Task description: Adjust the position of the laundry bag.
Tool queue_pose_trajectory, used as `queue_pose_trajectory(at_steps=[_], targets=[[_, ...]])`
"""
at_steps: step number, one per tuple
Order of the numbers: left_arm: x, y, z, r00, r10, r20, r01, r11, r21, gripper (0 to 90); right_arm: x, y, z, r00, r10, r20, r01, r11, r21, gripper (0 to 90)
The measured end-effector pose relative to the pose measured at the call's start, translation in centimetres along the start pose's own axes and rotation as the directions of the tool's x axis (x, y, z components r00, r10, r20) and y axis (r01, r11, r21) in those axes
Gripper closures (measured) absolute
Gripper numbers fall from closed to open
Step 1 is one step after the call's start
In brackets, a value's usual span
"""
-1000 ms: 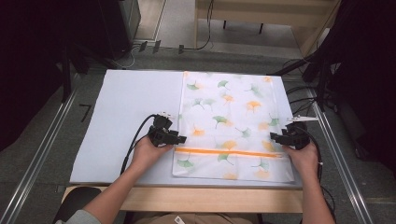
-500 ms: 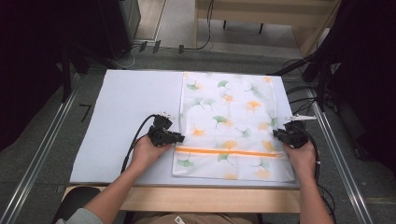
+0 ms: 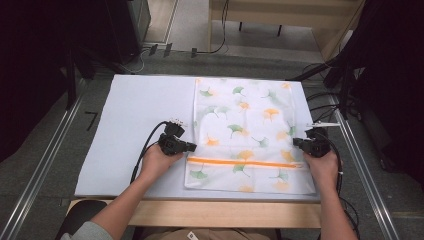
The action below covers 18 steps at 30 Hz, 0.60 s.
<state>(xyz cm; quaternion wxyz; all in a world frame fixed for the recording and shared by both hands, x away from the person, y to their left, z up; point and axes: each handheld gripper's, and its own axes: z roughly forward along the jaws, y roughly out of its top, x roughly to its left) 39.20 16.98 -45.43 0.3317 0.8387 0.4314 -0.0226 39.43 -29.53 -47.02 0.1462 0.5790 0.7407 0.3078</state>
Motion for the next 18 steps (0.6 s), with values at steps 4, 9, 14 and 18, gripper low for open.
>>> queue_pose_trajectory(at_steps=[4,9,14,18], targets=[[0.2,0.1,-0.4,1.0,-0.004,0.009,0.004,1.0,-0.001,90.0,0.1,0.1,-0.1,0.9999,-0.002,-0.012,0.002,1.0,0.003,89.8],[0.4,0.2,-1.0,0.9999,-0.008,0.013,0.008,0.9999,-0.008,90.0,0.4,0.2,-0.1,0.9998,-0.016,-0.01,0.016,1.0,0.003,89.8],[0.5,0.3,-1.4,1.0,-0.006,0.008,0.006,1.0,-0.008,90.0,0.7,0.3,-0.3,0.9995,-0.02,-0.025,0.02,1.0,-0.001,89.5],[0.6,0.3,-1.8,0.9998,-0.006,0.017,0.006,1.0,-0.006,90.0,0.9,0.3,-0.5,0.999,-0.023,-0.04,0.023,1.0,0.0,89.7]])
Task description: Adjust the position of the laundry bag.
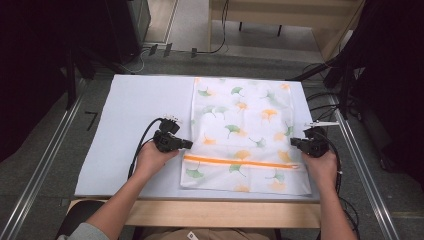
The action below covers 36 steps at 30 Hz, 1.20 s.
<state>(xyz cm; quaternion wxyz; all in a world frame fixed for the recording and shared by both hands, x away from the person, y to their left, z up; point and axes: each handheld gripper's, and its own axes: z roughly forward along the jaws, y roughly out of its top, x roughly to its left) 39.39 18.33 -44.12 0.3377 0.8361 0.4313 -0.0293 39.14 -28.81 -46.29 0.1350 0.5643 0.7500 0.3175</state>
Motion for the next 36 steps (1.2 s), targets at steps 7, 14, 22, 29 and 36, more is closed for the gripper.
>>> queue_pose_trajectory(at_steps=[7,14,22,29,36], targets=[[0.1,0.0,-0.8,0.9999,-0.002,0.012,0.002,1.0,0.005,90.0,0.5,0.2,-0.1,0.9997,-0.014,-0.02,0.014,1.0,0.007,89.8],[0.6,-0.2,-1.7,0.9999,-0.012,0.012,0.012,0.9999,-0.007,90.0,0.8,0.4,-0.2,0.9978,-0.015,-0.064,0.016,1.0,0.008,89.9],[1.4,-0.7,-2.5,0.9996,-0.027,-0.005,0.027,0.9996,-0.001,90.0,2.0,1.0,0.2,0.9971,-0.043,-0.062,0.044,0.999,0.008,90.0],[2.0,-1.2,-3.4,0.9991,-0.039,-0.02,0.039,0.9993,0.002,90.0,2.8,1.4,0.5,0.9966,-0.058,-0.059,0.058,0.998,0.012,90.0],[2.4,-1.6,-3.7,0.9985,-0.047,-0.028,0.047,0.9988,0.012,90.0,3.5,1.7,0.7,0.9961,-0.069,-0.054,0.07,0.997,0.013,89.9]])
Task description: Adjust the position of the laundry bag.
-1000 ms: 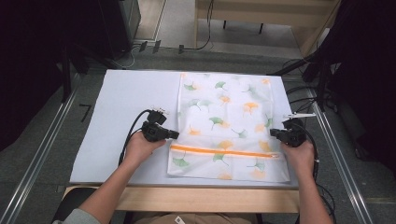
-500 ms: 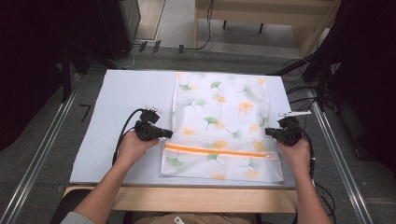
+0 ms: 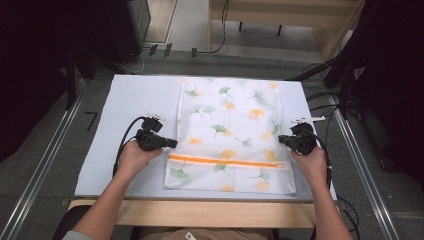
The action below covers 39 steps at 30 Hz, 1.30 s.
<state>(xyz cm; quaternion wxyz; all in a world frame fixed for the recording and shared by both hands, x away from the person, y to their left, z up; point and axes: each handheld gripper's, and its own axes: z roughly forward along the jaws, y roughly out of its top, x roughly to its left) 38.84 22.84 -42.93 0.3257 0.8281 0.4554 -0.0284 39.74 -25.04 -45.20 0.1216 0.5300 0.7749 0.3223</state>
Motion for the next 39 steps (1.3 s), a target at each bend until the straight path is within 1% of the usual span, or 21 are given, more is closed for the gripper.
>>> queue_pose_trajectory(at_steps=[1,5,7,11,13,15,16,17,20,21,24,25,26,27,28,29,30,36,37,39], targets=[[0.0,0.0,0.0,1.0,0.0,0.001,0.0,1.0,-0.003,90.0,0.2,0.1,0.0,1.0,-0.006,0.004,0.006,1.0,0.002,89.9],[0.3,-0.3,-0.5,0.9999,-0.014,0.007,0.014,0.9998,-0.012,90.0,0.4,0.2,0.0,0.9999,-0.01,-0.008,0.01,1.0,0.001,89.9],[0.6,-0.5,-0.8,0.9997,-0.023,0.01,0.023,0.9996,-0.016,90.0,0.6,0.3,0.1,0.9995,-0.016,-0.028,0.016,1.0,0.001,89.9],[1.1,-0.9,-1.5,0.9994,-0.033,0.007,0.034,0.9992,-0.021,90.0,1.2,0.6,0.4,0.9987,-0.03,-0.042,0.031,0.999,0.013,89.9],[1.2,-1.0,-1.7,0.9992,-0.039,0.006,0.039,0.999,-0.022,90.0,1.3,0.7,0.5,0.9987,-0.027,-0.042,0.028,1.0,0.012,89.9],[1.6,-1.3,-2.2,0.999,-0.043,0.006,0.043,0.9987,-0.025,90.0,1.8,1.0,0.8,0.9976,-0.041,-0.056,0.042,0.999,0.016,90.0],[1.6,-1.3,-2.2,0.999,-0.043,0.006,0.043,0.9987,-0.025,90.0,1.8,1.0,0.8,0.9976,-0.041,-0.056,0.042,0.999,0.016,90.0],[1.9,-1.6,-2.5,0.9986,-0.052,0.003,0.052,0.998,-0.034,90.0,2.1,1.2,0.9,0.9965,-0.05,-0.067,0.051,0.999,0.015,90.0],[2.1,-1.8,-2.9,0.9983,-0.057,-0.001,0.057,0.9977,-0.037,90.0,2.3,1.3,1.0,0.9957,-0.054,-0.076,0.055,0.998,0.014,89.9],[2.4,-2.0,-3.3,0.9981,-0.061,-0.003,0.061,0.9972,-0.043,90.0,2.7,1.5,1.2,0.9942,-0.069,-0.083,0.07,0.997,0.015,89.9],[2.6,-2.3,-3.7,0.9976,-0.069,-0.01,0.069,0.9968,-0.042,90.0,3.0,1.6,1.3,0.9927,-0.077,-0.092,0.079,0.997,0.014,89.9],[2.8,-2.5,-3.9,0.9964,-0.083,-0.014,0.083,0.9952,-0.053,90.0,3.3,1.8,1.5,0.9912,-0.086,-0.1,0.088,0.996,0.016,89.9],[2.9,-2.7,-4.1,0.996,-0.089,-0.012,0.088,0.9948,-0.051,90.0,3.5,1.8,1.6,0.9909,-0.084,-0.105,0.086,0.996,0.018,89.8],[2.9,-2.7,-4.1,0.996,-0.089,-0.012,0.088,0.9948,-0.051,90.0,3.6,1.9,1.7,0.99,-0.09,-0.108,0.093,0.995,0.019,89.8],[3.1,-2.9,-4.3,0.9949,-0.099,-0.017,0.098,0.9937,-0.053,90.0,3.7,2.0,1.8,0.9892,-0.092,-0.114,0.095,0.995,0.018,89.9],[3.3,-3.0,-4.5,0.9952,-0.096,-0.019,0.094,0.9943,-0.049,90.0,3.9,2.1,1.8,0.9884,-0.096,-0.118,0.098,0.995,0.019,89.8],[3.4,-3.1,-4.6,0.9946,-0.1,-0.026,0.099,0.9937,-0.053,90.0,4.0,2.1,1.9,0.9879,-0.094,-0.123,0.098,0.995,0.019,89.8],[3.9,-3.7,-5.4,0.9927,-0.117,-0.03,0.115,0.9917,-0.058,90.0,4.8,2.4,2.2,0.9841,-0.112,-0.138,0.116,0.993,0.022,89.6],[4.1,-4.0,-5.7,0.9914,-0.127,-0.034,0.124,0.9903,-0.062,90.0,5.1,2.5,2.4,0.9816,-0.121,-0.147,0.126,0.992,0.022,89.3],[4.2,-4.1,-5.8,0.9908,-0.13,-0.038,0.127,0.9898,-0.064,90.0,5.4,2.6,2.6,0.9803,-0.126,-0.152,0.131,0.991,0.021,89.2]])
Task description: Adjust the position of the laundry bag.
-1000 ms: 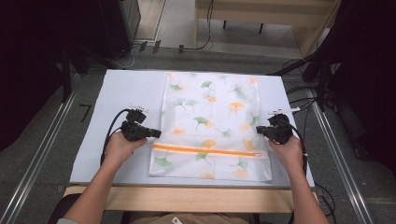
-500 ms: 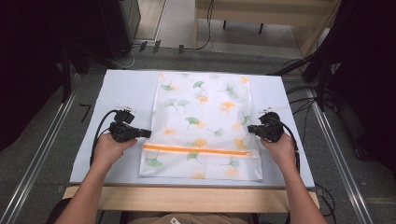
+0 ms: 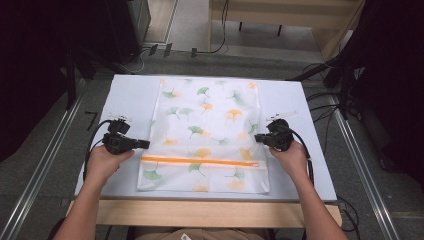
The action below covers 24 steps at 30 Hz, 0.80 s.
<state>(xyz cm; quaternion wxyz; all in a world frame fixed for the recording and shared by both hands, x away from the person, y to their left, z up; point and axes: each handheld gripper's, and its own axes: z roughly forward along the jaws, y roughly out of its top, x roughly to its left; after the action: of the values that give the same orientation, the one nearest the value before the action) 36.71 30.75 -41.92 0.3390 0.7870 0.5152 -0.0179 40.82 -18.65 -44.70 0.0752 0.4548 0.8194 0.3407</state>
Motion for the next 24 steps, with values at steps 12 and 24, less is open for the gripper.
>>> queue_pose_trajectory(at_steps=[12,24], targets=[[0.7,-0.9,-0.7,0.9997,-0.023,-0.01,0.023,0.9997,0.01,89.4,0.6,0.4,0.8,0.9998,-0.017,0.009,0.017,1.0,0.004,87.3],[0.8,-1.1,-1.5,0.9997,-0.012,-0.021,0.011,0.9988,-0.048,59.7,0.3,0.4,0.4,0.9998,-0.012,0.017,0.013,1.0,-0.021,67.0]])
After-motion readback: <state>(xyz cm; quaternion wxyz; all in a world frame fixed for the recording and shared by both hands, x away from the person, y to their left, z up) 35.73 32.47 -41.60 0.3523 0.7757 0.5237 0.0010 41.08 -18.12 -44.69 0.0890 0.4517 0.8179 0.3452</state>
